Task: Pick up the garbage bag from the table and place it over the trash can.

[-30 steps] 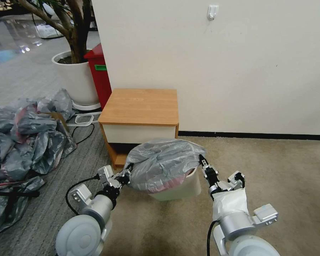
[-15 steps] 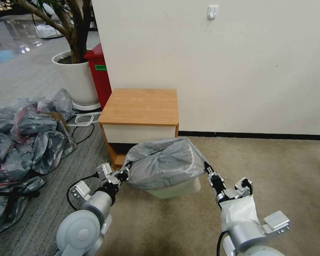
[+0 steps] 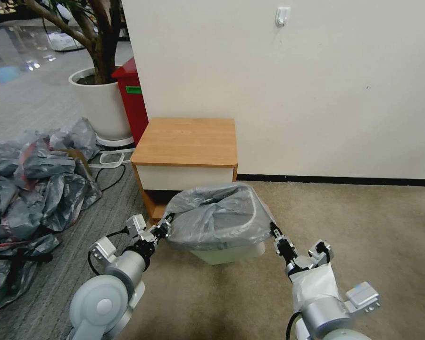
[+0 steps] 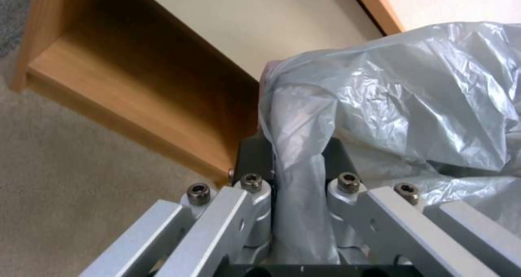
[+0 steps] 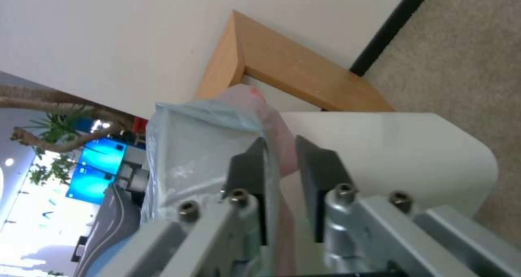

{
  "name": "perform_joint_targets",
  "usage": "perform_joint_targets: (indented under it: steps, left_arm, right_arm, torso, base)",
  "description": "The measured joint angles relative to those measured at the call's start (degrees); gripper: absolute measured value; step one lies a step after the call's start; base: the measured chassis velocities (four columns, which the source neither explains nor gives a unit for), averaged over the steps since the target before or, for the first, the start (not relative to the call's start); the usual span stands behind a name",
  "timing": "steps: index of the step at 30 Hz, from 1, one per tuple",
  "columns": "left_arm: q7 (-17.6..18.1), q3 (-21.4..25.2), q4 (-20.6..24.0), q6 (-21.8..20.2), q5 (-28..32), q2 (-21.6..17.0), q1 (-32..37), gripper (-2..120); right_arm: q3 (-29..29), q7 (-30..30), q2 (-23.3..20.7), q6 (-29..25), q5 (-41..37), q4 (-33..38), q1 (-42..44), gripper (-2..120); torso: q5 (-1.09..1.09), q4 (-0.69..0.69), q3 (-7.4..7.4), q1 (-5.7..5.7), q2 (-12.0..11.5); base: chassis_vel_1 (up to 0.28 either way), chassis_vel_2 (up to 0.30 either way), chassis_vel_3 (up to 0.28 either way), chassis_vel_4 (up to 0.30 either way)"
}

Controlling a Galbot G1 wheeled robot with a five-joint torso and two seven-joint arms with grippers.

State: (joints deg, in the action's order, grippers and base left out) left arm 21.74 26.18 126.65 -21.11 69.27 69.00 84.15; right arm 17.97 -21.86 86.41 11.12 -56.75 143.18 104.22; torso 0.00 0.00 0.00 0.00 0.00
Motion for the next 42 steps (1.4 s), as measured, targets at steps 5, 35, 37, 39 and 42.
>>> perform_joint_targets:
  steps: [5,35,37,39,42]
  left_arm:
    - [0.0,-0.2,-0.7,-0.3,0.5,-0.2,-0.7,9]
    - [-0.1,0.0,1.6,-2.2,5.5,-1.6,0.3,9]
    - [-0.1,-0.1,1.6,-2.2,5.5,-1.6,0.3,9]
    - [-0.1,-0.1,1.6,-2.2,5.5,-1.5,0.4,9]
    - [-0.1,-0.1,1.6,-2.3,5.5,-1.4,0.4,9]
  right_arm:
    - [1.3,1.6,-0.4,-0.5,-0.1,0.0,0.3,37]
    - [3.3,15.7,4.3,-1.4,-1.4,-9.1,-9.1,91]
    - [3.2,15.6,4.5,-1.5,-1.6,-9.1,-9.2,85]
    - [3.2,15.5,4.9,-1.5,-1.9,-9.3,-9.4,76]
    - [3.1,15.4,5.2,-1.5,-2.4,-9.4,-9.5,61]
  torso:
    - [0.00,-0.01,0.00,0.00,0.0]
    - [0.00,0.00,0.00,0.00,0.0]
    - [0.00,0.00,0.00,0.00,0.0]
    - [0.00,0.00,0.00,0.00,0.0]
    - [0.00,0.00,0.00,0.00,0.0]
  base:
    - [0.000,0.000,0.000,0.000]
    - [0.000,0.000,0.000,0.000]
    - [0.000,0.000,0.000,0.000]
    - [0.000,0.000,0.000,0.000]
    - [0.000,0.000,0.000,0.000]
